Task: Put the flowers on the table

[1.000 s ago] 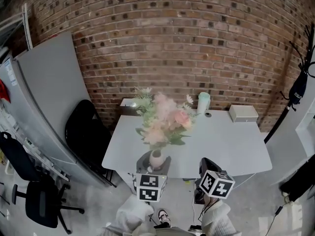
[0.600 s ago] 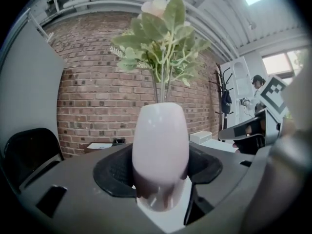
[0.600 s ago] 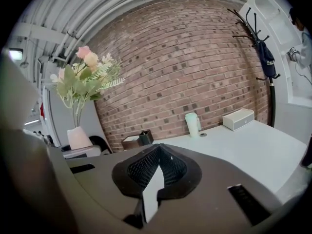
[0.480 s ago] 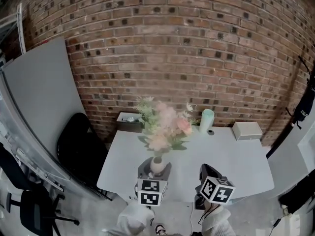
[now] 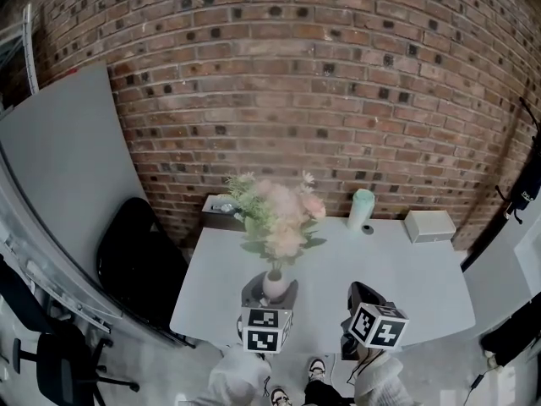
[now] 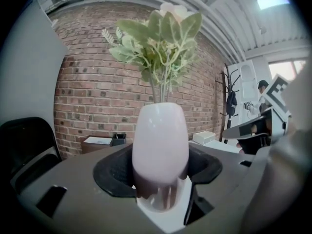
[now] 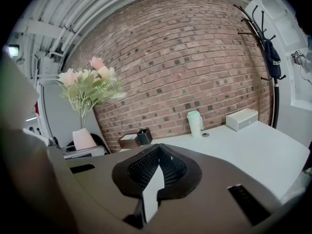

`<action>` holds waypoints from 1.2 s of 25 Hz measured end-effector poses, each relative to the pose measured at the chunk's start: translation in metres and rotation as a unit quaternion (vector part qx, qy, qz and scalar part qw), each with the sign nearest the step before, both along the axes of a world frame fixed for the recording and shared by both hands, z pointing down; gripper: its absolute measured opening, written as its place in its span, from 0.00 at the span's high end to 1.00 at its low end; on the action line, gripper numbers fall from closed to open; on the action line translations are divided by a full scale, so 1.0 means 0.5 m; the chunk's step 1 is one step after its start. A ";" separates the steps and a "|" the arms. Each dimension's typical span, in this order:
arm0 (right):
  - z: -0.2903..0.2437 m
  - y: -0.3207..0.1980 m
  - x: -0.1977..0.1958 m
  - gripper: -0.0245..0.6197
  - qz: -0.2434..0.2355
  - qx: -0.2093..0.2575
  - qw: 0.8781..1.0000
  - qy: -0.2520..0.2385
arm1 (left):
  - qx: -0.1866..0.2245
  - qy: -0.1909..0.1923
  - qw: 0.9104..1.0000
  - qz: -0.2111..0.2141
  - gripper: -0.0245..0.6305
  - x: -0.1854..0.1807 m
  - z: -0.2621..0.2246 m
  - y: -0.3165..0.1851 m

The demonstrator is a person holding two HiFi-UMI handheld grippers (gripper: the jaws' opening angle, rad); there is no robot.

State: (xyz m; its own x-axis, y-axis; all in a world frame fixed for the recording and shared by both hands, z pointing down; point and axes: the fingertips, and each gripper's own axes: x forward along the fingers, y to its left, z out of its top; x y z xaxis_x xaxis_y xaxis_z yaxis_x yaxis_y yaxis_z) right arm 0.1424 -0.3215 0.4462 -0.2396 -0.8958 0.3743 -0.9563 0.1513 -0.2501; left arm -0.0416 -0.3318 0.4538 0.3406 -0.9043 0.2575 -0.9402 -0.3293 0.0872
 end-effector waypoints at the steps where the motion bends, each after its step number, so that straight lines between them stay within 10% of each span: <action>1: 0.001 -0.005 -0.005 0.93 -0.003 -0.001 1.000 0.002 | -0.001 -0.001 1.000 -0.001 0.53 -0.003 0.004 -0.004; 30: 0.020 -0.298 -0.018 0.93 -0.043 -0.009 0.999 0.004 | -0.001 -0.027 0.999 -0.018 0.53 0.003 -0.002 -0.281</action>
State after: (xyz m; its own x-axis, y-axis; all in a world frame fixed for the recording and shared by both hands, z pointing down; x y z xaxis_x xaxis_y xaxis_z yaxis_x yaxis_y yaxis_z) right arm 0.1333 -0.4705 0.4560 -0.3133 -0.8649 0.3922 -0.9416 0.2293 -0.2465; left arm -0.0402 -0.4721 0.4530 0.2943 -0.9147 0.2769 -0.9545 -0.2958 0.0376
